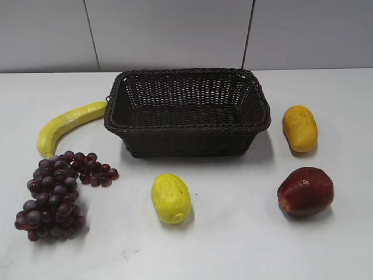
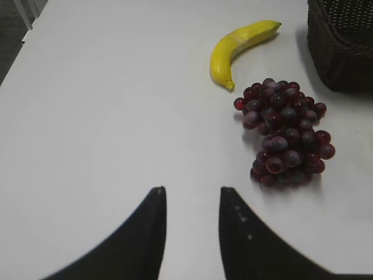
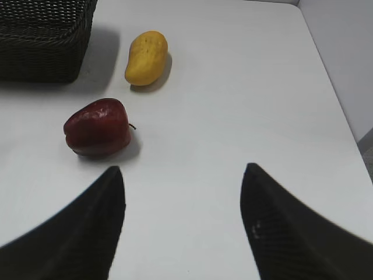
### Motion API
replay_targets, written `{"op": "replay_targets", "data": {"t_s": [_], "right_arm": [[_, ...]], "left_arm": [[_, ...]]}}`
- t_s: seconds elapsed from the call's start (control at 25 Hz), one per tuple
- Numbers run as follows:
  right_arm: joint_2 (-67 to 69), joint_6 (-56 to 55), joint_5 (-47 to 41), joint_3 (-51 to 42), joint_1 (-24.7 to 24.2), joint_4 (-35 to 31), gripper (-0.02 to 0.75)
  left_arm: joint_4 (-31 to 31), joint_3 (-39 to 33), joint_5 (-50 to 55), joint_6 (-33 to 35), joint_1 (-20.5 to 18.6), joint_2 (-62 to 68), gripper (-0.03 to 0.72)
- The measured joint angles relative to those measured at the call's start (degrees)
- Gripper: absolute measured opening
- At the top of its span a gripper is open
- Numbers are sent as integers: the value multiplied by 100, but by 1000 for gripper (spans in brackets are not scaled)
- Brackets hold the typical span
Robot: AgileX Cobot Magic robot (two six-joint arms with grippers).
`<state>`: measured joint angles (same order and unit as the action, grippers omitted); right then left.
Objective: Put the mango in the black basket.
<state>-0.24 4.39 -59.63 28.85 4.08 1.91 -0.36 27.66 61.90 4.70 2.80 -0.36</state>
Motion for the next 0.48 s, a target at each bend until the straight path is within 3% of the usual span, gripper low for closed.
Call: {"op": "replay_targets", "data": {"t_s": [0.48], "right_arm": [[0, 1, 0, 0, 0, -12, 485]], "left_arm": [[0, 0, 0, 0, 0, 0, 231]]}}
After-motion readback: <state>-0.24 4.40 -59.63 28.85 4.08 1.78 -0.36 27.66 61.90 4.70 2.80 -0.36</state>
